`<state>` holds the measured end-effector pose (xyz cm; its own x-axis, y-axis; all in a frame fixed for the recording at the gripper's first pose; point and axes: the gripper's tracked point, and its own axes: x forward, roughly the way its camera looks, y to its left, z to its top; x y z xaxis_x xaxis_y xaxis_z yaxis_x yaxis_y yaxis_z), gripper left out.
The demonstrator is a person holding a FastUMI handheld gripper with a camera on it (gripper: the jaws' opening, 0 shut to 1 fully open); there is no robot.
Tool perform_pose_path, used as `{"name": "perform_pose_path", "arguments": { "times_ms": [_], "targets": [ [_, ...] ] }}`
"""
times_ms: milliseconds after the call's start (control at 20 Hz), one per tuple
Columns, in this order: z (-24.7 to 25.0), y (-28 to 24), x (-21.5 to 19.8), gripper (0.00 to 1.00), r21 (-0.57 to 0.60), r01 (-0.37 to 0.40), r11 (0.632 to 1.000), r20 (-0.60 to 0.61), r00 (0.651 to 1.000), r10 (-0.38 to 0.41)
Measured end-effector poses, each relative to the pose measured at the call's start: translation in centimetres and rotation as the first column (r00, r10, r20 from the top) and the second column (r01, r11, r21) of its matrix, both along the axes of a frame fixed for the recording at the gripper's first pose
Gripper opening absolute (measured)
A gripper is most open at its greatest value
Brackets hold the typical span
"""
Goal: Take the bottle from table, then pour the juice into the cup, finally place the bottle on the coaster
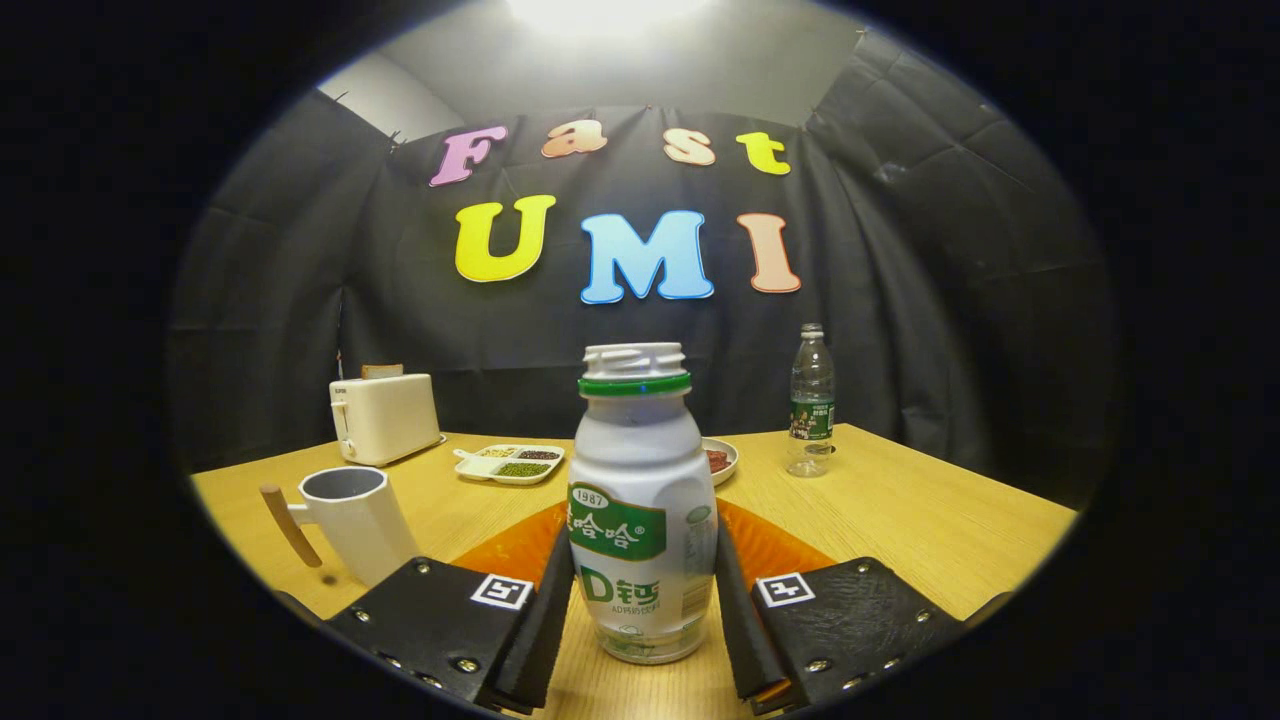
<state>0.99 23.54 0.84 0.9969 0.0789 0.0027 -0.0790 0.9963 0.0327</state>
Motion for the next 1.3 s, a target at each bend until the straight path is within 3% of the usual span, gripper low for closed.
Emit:
{"name": "perform_pose_path", "arguments": {
  "times_ms": [550,1300],
  "targets": [
    [1.5,0.5,-0.6,0.67,-0.145,-0.036,0.989,0.016,0.999,0.039],
    [3.2,2.8,-0.4,0.67,-0.357,-0.079,0.931,0.025,0.995,0.094]
  ]
}}
